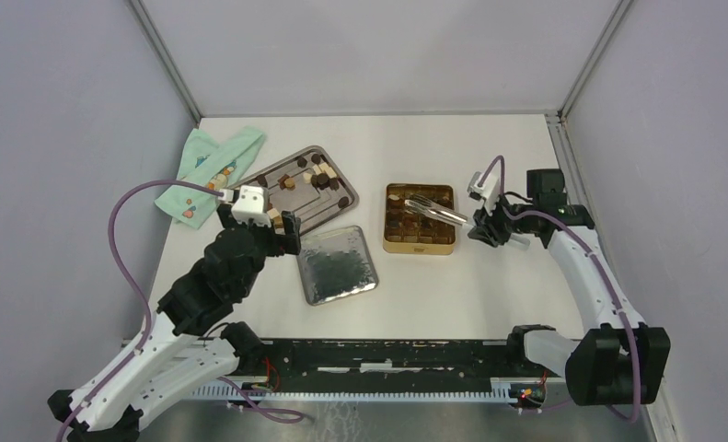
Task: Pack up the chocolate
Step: Place the fake chocolate in the packing box, then pick up the fake chocolate from the plate.
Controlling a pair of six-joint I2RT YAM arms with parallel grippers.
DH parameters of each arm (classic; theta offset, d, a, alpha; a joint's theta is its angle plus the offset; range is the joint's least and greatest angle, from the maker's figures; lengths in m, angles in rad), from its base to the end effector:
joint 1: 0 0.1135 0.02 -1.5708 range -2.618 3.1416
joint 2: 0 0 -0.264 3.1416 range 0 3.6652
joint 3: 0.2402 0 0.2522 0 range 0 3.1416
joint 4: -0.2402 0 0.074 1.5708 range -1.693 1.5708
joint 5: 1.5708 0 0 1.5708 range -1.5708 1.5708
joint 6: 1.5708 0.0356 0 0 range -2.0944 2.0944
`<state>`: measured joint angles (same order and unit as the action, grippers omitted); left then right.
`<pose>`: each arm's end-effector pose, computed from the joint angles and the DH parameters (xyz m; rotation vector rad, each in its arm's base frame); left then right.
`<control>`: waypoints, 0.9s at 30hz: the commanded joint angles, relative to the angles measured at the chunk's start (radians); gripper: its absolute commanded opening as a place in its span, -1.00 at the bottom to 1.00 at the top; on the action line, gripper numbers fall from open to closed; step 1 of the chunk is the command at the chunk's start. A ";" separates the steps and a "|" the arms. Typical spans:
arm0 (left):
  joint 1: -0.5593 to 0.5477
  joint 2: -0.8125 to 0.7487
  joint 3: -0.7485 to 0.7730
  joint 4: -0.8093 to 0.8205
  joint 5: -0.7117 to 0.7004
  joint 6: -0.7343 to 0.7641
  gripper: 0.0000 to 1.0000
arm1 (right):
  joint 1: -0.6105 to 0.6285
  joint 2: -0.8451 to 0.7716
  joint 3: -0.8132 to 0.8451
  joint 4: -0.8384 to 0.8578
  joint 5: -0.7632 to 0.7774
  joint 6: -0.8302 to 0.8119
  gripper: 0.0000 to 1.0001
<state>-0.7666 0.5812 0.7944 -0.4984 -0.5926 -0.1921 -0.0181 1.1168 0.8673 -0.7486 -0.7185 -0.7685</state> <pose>0.1041 -0.0727 0.3398 0.1129 1.8047 -0.1314 0.2114 0.0196 0.2637 -1.0796 2.0470 0.5383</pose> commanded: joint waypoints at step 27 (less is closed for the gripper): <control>0.083 -0.110 -0.017 0.047 -0.109 0.033 0.98 | 0.793 0.830 0.868 0.131 0.400 0.185 -0.23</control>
<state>-0.6964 0.4824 0.7834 -0.4973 -0.6807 -0.1921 0.7498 1.8725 1.6100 -0.6174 -0.4049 -0.6235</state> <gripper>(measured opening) 0.992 0.389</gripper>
